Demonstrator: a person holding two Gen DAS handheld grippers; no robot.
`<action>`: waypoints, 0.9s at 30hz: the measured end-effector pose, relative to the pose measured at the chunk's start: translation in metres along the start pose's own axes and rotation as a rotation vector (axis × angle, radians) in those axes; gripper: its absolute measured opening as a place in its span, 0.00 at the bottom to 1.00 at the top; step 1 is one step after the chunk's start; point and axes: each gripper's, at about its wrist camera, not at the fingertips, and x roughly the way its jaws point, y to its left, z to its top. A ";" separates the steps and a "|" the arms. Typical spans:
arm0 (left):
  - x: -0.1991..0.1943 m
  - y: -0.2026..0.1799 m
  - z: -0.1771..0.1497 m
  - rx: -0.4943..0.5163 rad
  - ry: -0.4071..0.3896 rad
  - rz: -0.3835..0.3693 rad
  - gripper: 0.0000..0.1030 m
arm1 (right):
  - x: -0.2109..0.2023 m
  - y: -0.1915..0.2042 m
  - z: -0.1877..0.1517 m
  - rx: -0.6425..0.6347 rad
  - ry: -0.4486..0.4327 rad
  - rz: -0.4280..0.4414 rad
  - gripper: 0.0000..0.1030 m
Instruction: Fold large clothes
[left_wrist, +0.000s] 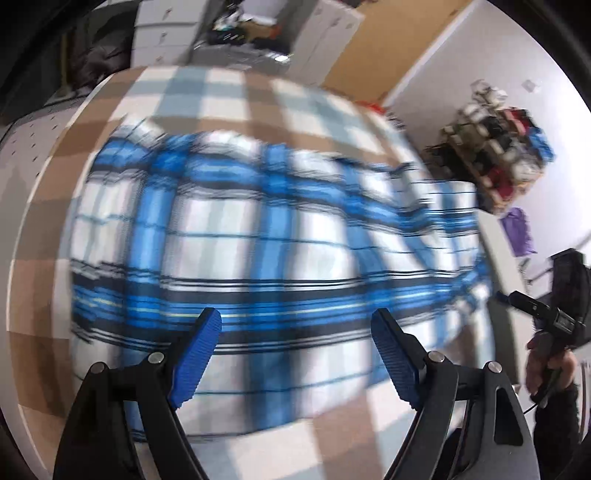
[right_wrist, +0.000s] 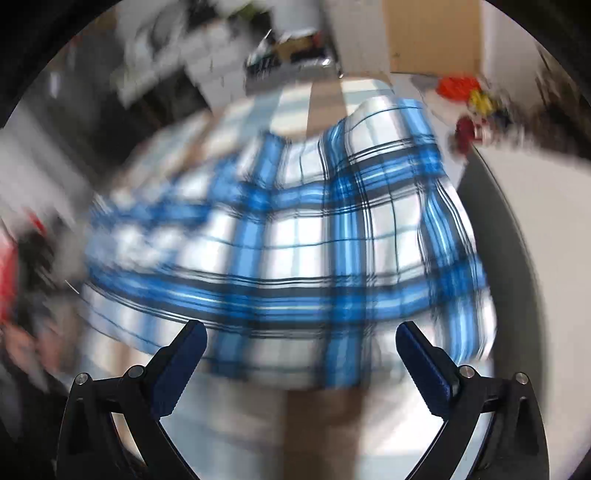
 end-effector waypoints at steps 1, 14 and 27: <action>0.000 -0.011 -0.001 0.024 -0.008 -0.016 0.77 | -0.005 -0.007 -0.003 0.051 -0.006 0.034 1.00; 0.050 -0.069 -0.001 0.135 0.054 0.020 0.77 | 0.018 -0.092 -0.003 0.485 -0.053 0.122 1.00; 0.051 -0.047 0.002 0.044 0.074 0.008 0.77 | 0.019 -0.025 0.005 0.169 -0.266 -0.156 0.93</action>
